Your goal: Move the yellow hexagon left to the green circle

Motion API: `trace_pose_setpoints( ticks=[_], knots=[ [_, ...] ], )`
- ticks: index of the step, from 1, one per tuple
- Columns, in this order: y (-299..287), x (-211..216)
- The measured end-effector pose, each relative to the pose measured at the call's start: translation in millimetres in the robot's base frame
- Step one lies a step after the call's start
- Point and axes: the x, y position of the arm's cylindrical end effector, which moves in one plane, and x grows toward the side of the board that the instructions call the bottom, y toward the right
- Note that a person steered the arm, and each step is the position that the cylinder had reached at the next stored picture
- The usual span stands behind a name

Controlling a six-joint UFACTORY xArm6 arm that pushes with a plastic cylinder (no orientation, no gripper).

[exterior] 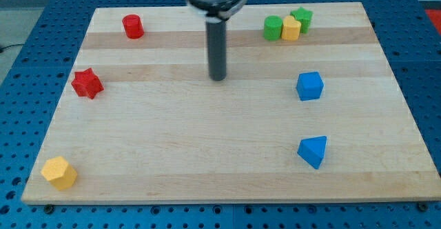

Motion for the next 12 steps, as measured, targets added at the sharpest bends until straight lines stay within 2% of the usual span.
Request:
trace_pose_setpoints(
  ticks=[3, 4, 6, 7, 9, 11, 12],
  knots=[
    [-133.8, 185.7],
    [-152.1, 207.7],
    [-180.8, 207.5],
    [-265.8, 203.7],
    [-236.2, 195.1],
    [-231.0, 161.9],
    [-187.8, 136.6]
  ],
)
